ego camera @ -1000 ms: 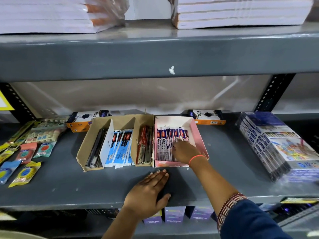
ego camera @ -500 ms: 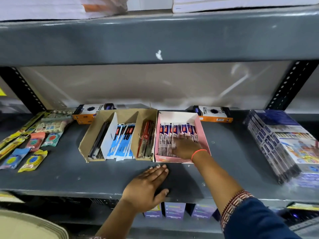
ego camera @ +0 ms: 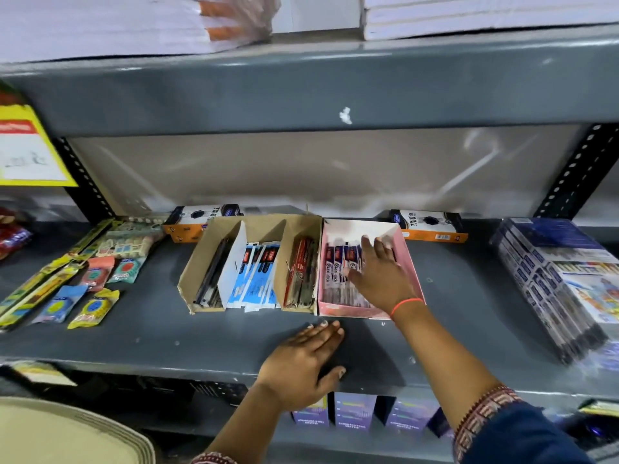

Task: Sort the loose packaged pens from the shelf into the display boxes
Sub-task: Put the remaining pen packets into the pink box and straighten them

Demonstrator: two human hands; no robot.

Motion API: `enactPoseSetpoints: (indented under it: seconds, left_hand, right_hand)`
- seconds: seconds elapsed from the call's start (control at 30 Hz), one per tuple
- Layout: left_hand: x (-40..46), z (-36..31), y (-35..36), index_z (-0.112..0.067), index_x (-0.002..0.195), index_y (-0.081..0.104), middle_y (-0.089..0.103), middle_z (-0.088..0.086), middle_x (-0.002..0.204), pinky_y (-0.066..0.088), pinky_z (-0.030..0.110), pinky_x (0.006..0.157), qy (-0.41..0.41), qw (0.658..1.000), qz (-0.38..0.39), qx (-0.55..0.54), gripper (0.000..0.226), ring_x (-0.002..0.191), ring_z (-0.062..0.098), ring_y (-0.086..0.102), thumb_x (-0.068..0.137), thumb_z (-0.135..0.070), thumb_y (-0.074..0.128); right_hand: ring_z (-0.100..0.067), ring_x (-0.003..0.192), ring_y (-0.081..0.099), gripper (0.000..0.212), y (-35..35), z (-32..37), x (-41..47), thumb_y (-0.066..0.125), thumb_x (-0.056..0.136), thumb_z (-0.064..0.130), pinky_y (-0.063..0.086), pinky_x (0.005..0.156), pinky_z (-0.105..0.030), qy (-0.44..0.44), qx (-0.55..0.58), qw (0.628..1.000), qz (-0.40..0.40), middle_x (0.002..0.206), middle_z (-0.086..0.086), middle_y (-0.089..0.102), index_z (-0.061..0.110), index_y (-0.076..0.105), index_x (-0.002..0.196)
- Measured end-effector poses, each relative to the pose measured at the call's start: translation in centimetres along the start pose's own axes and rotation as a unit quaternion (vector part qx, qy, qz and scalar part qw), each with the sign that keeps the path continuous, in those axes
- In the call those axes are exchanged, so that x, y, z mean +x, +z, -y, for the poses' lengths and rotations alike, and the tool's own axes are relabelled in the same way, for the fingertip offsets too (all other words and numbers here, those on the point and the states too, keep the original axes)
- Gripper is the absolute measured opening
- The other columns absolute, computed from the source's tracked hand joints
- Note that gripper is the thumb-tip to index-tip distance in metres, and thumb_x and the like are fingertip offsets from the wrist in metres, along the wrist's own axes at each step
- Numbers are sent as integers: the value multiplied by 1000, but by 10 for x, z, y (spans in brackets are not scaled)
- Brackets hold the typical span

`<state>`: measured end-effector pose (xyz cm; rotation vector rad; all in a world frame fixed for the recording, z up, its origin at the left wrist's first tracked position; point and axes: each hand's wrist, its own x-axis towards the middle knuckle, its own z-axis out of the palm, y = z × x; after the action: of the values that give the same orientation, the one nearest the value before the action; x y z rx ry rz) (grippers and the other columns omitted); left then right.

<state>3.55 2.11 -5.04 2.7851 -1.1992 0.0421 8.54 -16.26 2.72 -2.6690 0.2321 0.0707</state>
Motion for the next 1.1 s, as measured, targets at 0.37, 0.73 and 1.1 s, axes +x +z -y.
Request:
enactPoseSetpoints:
  seconds: [0.37,0.73,1.1]
  left_hand:
    - [-80,80,-15,-16,119,62,63,-1,122,40,28,95,-131,990,-22,-40,71,109,13,59,96,-56,9]
    - [-113,129,-8,-8,117,64,64,7,118,17,18,106,-168,975,-100,-103,68,106,20,61,94,-55,20]
    - [-110,131,0,-8,112,67,67,7,113,34,27,97,-149,975,-140,-86,55,101,20,64,80,-47,43]
  right_hand:
    - [-25,141,33,53,24,110,-47,47,93,21,32,112,-33,-132,92,980,-120,152,-12,35,12,34,144]
    - [-34,135,36,45,104,181,-6,34,95,9,37,106,-42,17,-73,992,99,147,-22,34,-3,35,138]
    - [-29,145,22,56,88,182,-39,31,89,-7,33,111,-39,-25,-87,996,25,157,-15,19,-1,23,144]
